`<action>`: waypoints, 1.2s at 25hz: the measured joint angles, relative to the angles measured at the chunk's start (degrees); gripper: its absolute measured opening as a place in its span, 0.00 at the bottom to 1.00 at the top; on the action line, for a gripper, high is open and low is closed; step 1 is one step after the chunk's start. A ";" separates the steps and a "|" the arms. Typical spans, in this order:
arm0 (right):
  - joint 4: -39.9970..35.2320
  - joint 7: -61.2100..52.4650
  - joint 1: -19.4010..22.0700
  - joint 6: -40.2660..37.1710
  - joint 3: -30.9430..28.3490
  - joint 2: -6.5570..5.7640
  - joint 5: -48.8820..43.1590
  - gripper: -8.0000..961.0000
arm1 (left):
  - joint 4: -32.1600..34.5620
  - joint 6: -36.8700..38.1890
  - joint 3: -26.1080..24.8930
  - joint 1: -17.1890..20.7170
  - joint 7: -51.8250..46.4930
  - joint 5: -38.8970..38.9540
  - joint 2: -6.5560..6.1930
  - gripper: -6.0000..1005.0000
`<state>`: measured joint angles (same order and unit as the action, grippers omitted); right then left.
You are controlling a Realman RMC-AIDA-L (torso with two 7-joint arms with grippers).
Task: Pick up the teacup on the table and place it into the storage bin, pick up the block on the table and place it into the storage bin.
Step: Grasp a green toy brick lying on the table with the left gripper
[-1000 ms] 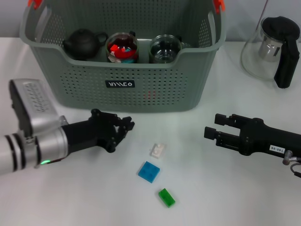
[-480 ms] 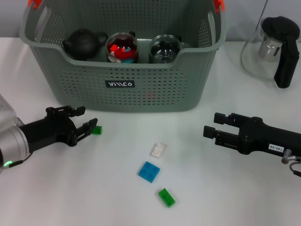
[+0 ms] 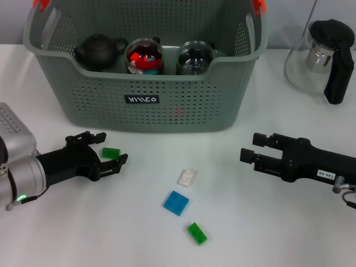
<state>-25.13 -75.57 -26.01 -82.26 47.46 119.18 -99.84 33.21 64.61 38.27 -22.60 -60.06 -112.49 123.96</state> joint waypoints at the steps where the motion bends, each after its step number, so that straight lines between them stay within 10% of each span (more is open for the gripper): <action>1: 0.00 0.04 0.04 0.00 0.00 0.00 0.00 0.75 | -0.25 -0.08 -0.01 -0.15 -0.02 -0.09 -0.04 0.75; 30: -0.01 -0.02 0.22 -0.02 -0.01 -0.09 -0.18 0.75 | -0.40 -0.27 -0.30 -0.37 -0.72 -2.55 0.42 0.68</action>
<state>-25.14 -75.58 -25.79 -82.28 47.46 119.09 -100.02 32.81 64.33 37.97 -22.97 -60.78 -115.04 124.38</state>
